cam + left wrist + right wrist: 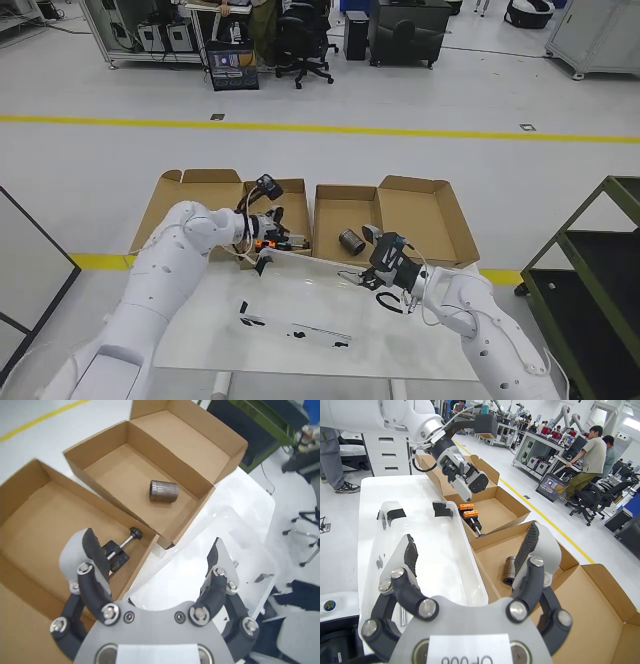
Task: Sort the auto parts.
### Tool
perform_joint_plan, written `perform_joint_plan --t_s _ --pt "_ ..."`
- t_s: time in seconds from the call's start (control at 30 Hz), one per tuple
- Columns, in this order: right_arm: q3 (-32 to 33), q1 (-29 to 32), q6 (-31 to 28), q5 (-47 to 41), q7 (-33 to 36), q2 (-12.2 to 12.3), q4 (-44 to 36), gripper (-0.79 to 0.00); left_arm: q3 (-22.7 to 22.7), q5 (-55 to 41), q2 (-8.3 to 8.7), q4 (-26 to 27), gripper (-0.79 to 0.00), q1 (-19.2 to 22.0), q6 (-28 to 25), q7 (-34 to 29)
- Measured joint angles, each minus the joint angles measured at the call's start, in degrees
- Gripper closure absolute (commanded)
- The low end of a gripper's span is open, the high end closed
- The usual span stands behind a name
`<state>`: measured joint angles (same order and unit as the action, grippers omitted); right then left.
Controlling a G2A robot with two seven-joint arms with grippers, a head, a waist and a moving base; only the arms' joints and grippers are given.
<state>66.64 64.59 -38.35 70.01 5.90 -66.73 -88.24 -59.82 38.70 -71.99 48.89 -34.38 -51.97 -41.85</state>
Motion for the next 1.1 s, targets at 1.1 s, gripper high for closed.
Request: perform_joint_plan --t_s 1.1 --pt "-0.51 0.07 -1.60 -1.41 0.42 -0.03 0.19 -0.785 6.16 -25.64 13.89 32.57 -0.785 -8.72 -2.34 0.20"
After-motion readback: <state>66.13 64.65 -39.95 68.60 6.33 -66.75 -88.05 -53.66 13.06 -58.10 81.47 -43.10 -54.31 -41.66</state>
